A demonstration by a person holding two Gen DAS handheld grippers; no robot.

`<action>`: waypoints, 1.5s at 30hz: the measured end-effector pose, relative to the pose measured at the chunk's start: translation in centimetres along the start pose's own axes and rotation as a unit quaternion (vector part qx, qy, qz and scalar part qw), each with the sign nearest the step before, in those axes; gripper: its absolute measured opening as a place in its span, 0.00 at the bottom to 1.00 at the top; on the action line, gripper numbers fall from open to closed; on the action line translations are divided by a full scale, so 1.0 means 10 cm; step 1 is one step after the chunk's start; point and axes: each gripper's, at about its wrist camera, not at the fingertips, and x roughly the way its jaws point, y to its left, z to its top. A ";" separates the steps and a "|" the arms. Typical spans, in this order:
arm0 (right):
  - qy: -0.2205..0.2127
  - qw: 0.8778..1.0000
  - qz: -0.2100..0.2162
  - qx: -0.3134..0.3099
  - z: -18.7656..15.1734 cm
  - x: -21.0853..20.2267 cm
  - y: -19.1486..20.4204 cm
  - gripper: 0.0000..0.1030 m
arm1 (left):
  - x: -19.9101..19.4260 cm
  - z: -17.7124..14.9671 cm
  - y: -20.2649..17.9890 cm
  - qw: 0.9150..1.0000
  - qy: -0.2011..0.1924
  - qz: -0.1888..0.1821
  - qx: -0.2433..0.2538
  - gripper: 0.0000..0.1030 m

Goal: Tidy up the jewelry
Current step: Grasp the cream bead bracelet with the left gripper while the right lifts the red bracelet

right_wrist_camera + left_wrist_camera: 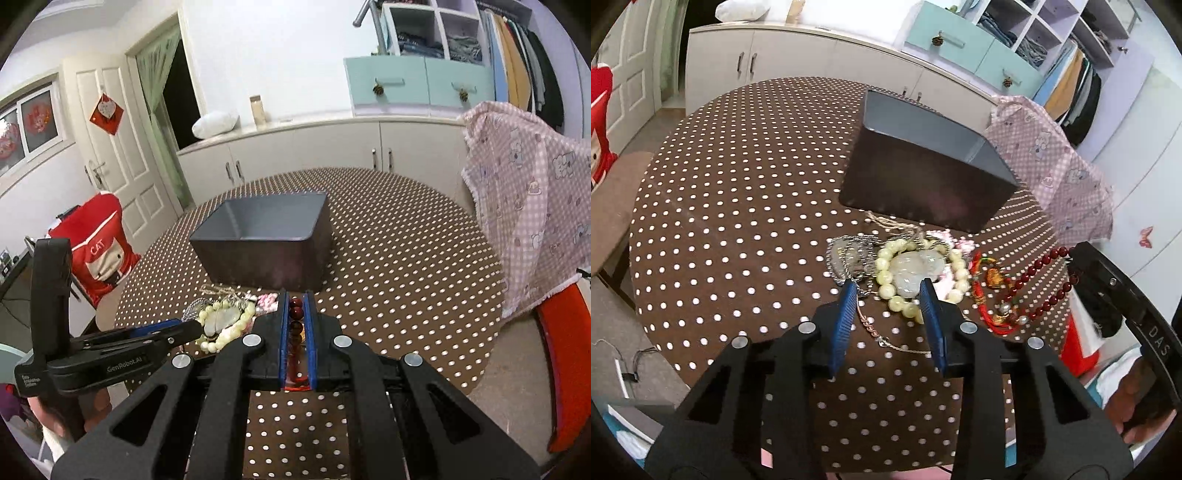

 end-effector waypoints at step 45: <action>-0.021 1.000 -0.006 0.017 0.04 -0.11 -0.24 0.06 | -0.33 0.31 -0.10 0.997 -0.050 0.008 0.065 0.09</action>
